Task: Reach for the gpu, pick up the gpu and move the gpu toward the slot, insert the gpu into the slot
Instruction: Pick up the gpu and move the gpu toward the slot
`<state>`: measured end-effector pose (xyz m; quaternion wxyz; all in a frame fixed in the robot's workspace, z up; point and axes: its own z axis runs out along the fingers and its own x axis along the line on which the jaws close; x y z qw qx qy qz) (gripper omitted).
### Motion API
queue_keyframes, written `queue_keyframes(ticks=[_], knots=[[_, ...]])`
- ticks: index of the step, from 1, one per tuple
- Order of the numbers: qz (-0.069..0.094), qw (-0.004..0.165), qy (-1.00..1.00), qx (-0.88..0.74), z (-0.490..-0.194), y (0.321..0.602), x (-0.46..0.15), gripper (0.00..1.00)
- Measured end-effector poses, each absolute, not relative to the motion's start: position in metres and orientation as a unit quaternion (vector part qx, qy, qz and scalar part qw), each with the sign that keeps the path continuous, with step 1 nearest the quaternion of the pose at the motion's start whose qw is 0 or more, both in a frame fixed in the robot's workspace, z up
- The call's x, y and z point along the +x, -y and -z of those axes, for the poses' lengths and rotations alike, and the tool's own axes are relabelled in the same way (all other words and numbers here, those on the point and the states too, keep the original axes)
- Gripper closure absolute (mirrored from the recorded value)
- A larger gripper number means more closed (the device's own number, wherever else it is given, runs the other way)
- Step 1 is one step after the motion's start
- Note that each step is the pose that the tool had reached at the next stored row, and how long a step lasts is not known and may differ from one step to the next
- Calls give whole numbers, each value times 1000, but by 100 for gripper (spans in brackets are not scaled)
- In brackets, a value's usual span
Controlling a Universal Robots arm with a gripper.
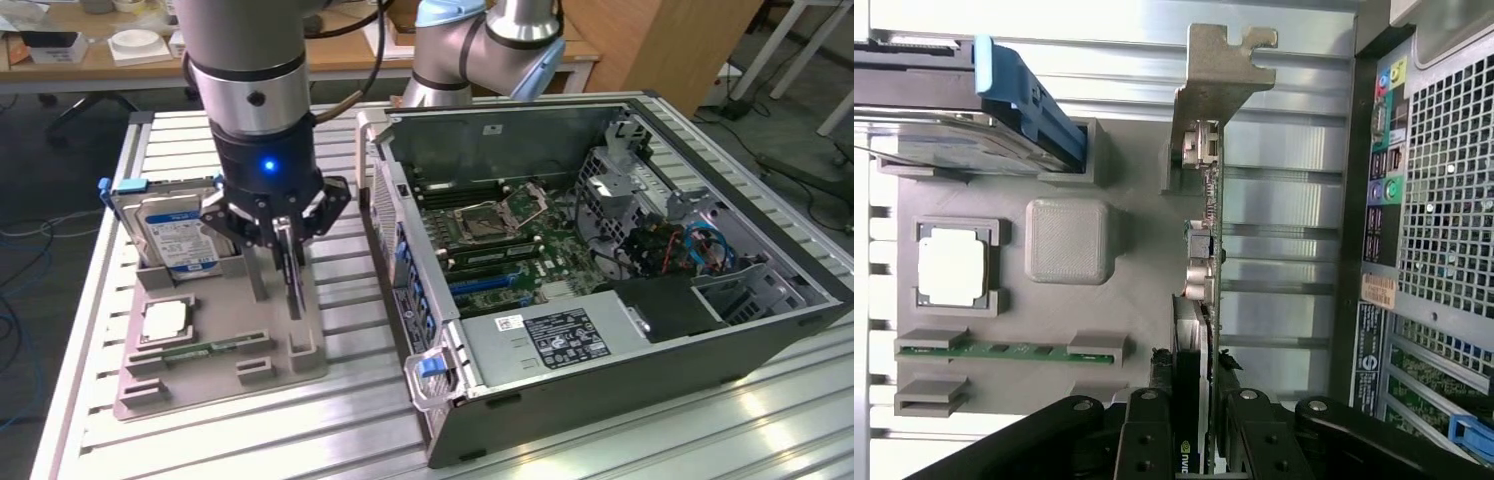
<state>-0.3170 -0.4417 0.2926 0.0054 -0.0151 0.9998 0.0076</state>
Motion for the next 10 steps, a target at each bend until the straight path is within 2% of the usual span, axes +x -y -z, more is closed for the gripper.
queue_keyframes(ticks=[10], knots=[[-8, 5, -1000, -15, -303, 442, -317, 74]])
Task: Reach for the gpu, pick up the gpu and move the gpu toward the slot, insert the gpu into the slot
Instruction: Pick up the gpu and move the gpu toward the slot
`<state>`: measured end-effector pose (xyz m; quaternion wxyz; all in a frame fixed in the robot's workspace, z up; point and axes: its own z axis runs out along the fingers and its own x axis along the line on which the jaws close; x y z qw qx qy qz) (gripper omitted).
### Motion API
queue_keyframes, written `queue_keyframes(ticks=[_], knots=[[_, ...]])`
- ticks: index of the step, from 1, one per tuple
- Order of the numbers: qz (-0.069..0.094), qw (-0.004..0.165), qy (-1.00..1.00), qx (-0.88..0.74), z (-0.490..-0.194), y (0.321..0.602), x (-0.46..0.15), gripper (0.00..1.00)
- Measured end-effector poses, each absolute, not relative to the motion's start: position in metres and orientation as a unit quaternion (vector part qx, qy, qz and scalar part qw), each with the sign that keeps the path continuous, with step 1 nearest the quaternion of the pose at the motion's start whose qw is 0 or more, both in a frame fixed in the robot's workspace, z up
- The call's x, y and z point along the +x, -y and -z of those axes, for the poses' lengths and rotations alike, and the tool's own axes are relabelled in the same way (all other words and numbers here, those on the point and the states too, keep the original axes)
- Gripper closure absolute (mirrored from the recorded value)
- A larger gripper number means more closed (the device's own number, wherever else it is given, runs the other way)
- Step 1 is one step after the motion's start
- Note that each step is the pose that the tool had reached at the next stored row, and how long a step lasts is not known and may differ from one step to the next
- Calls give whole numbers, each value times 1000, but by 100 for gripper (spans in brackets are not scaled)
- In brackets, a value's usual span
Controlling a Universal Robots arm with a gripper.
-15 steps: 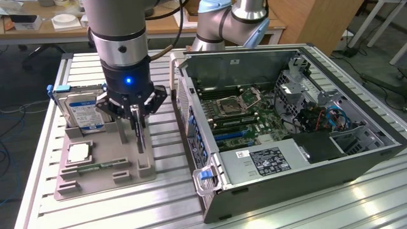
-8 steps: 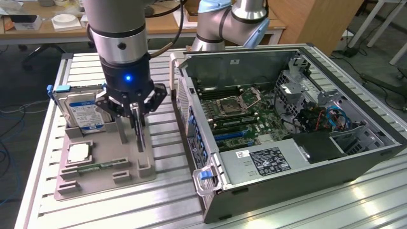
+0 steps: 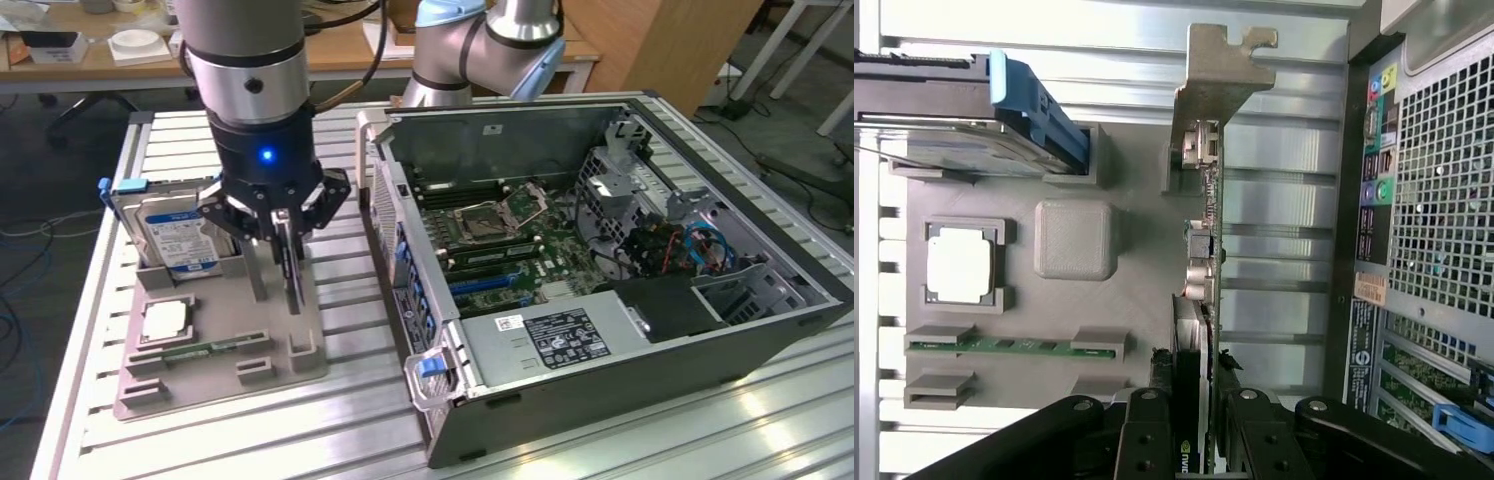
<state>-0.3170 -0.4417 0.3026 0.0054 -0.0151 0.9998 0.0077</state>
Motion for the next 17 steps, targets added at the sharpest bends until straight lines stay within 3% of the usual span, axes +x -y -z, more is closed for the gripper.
queue_keyframes(ticks=[17], knots=[[-8, 5, -1000, -15, -319, 442, -317, 74]])
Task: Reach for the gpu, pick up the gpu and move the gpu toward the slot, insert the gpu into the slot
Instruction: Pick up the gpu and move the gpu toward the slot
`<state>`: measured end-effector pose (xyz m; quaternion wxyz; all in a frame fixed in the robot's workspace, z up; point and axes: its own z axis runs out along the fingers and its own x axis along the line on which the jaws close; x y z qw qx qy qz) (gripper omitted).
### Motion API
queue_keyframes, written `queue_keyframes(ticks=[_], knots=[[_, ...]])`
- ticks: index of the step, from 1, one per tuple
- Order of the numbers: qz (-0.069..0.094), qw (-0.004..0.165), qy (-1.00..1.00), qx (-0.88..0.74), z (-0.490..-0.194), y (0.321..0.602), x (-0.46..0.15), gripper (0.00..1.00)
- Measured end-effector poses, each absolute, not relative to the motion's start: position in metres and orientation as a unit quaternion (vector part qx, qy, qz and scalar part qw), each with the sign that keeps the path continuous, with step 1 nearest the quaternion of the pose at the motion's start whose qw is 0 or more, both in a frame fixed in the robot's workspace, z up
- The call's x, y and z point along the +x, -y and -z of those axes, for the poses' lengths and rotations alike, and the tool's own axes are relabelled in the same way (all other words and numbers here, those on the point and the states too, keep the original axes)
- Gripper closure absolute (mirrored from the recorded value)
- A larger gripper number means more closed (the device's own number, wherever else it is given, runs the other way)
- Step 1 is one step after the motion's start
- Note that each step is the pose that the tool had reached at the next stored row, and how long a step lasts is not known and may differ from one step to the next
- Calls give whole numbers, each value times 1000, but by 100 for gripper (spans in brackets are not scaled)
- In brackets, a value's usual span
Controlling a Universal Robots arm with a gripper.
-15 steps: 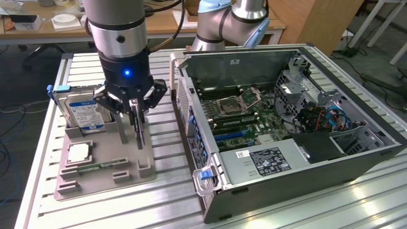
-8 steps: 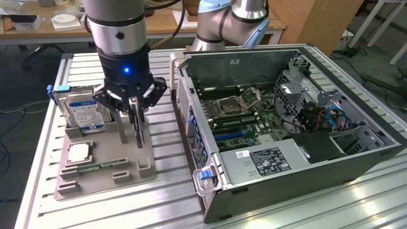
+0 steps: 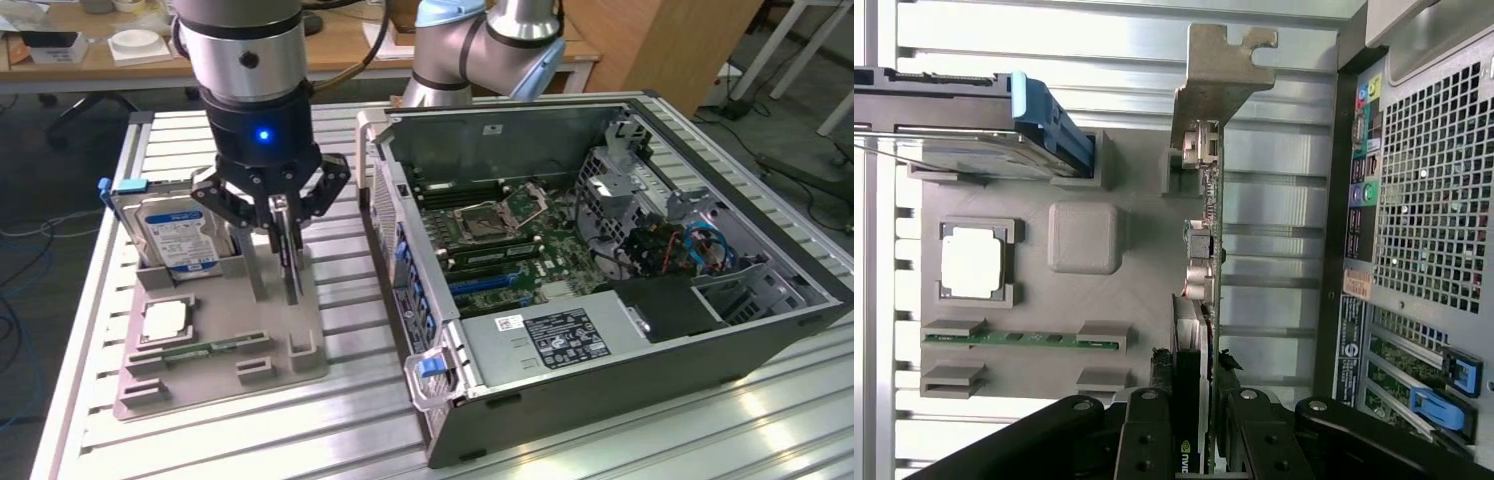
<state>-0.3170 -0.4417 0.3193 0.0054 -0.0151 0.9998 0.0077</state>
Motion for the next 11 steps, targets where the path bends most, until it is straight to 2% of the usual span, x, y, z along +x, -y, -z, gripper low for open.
queue_keyframes(ticks=[11], knots=[[-7, 5, -1000, -15, -323, 442, -317, 74]])
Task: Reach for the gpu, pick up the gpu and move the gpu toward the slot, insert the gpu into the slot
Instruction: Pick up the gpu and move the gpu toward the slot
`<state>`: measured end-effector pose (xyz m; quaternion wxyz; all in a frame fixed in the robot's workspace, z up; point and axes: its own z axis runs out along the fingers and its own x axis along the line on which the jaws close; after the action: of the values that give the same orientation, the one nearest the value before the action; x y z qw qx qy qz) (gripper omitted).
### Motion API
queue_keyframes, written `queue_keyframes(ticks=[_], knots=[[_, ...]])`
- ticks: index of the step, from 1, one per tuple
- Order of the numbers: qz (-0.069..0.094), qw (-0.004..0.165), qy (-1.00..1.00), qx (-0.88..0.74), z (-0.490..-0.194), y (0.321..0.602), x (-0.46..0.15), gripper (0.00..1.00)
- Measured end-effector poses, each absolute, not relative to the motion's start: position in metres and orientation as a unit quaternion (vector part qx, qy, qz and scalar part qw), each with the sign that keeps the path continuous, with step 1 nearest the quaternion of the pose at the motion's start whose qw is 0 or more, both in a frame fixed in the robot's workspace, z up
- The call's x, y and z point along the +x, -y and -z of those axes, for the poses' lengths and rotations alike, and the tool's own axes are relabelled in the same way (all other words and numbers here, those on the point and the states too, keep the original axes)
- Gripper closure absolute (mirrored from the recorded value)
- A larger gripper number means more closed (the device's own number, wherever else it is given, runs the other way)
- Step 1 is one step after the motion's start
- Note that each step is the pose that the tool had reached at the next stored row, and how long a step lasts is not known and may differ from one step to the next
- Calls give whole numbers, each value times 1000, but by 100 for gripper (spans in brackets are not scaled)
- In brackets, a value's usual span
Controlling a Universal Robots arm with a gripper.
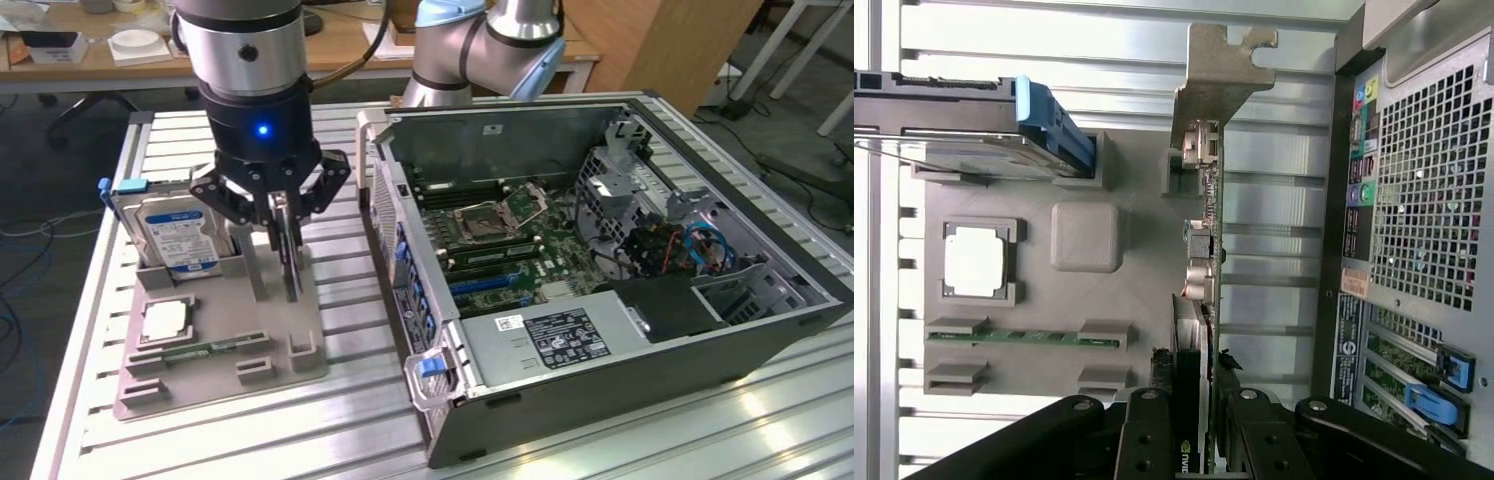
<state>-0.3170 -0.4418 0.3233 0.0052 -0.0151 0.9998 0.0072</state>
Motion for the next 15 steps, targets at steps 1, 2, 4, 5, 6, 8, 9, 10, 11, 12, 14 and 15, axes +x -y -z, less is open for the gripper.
queue_keyframes(ticks=[1, 2, 4, 5, 6, 8, 9, 10, 11, 12, 14, 15], knots=[[-7, 5, -1000, -15, -324, 442, -317, 74], [-7, 5, -1000, -15, -325, 442, -317, 74], [-7, 5, -1000, -15, -326, 442, -317, 74], [-7, 5, -1000, -15, -327, 442, -317, 74], [-7, 5, -1000, -15, -328, 442, -317, 74], [-7, 5, -1000, -15, -329, 442, -317, 74], [-7, 5, -1000, -15, -330, 442, -317, 74], [-7, 5, -1000, -15, -330, 442, -317, 74], [-7, 5, -1000, -15, -331, 442, -317, 74], [-7, 5, -1000, -15, -331, 442, -317, 74], [-7, 5, -1000, -15, -332, 442, -317, 74], [-7, 5, -1000, -15, -332, 442, -317, 74]])
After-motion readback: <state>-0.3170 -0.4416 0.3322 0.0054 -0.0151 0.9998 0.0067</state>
